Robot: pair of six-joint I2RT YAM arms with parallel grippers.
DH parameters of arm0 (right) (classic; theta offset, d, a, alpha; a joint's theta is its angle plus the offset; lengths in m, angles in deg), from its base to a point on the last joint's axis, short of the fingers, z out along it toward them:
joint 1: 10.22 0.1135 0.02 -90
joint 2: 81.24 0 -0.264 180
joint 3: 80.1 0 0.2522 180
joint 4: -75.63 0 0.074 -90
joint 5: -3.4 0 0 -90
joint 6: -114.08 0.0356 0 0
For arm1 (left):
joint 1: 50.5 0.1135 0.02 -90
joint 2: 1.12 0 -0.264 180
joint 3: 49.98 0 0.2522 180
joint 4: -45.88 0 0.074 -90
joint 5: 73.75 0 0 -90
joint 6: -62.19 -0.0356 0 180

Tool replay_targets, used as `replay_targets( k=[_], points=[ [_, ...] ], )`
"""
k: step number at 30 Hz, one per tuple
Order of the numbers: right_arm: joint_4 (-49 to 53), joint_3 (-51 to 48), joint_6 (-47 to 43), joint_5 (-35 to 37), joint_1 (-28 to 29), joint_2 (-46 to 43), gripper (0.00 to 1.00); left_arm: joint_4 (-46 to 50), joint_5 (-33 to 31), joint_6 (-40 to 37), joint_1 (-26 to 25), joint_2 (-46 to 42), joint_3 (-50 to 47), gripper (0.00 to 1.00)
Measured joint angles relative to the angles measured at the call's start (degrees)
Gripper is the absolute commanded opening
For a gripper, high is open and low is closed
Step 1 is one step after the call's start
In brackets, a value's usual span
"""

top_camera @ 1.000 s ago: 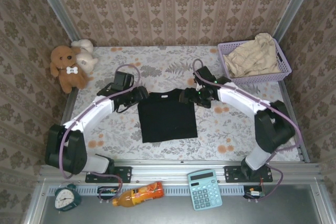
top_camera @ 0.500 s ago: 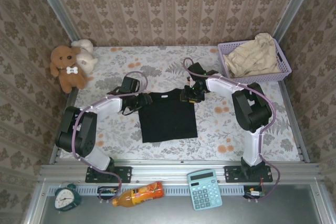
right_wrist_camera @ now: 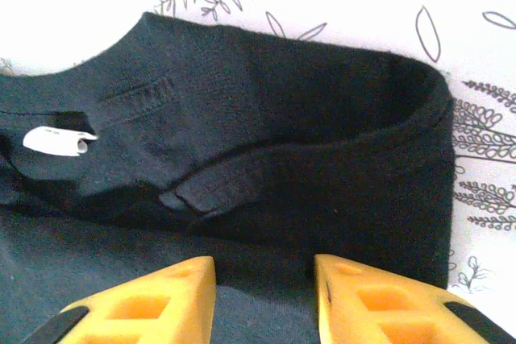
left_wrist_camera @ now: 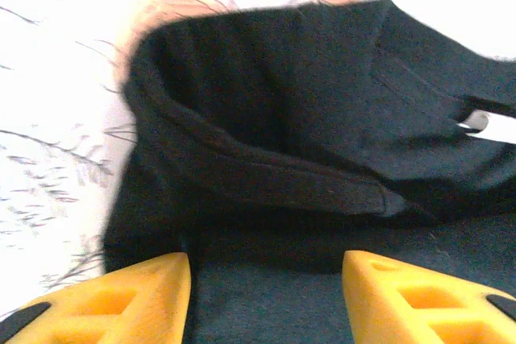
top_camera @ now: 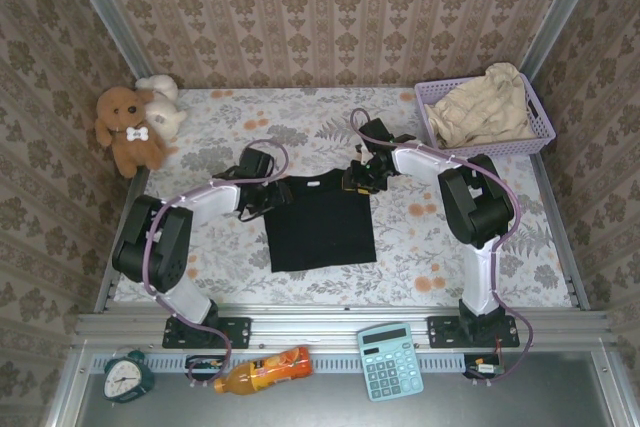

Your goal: Fold and stack the mixed laundry pile

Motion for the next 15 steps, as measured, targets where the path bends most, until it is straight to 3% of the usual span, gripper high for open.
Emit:
replay_targets(
  k=[5,15],
  points=[
    [-0.5,0.3,0.7,-0.9,0.0,0.5,0.33,0.9,-2.8,0.0,-0.1,-1.5,0.3,0.52],
    [-1.2,0.5,1.6,-1.2,0.0,1.2,0.22,-1.7,-1.4,0.0,-0.9,2.1,0.3,0.44]
  ],
)
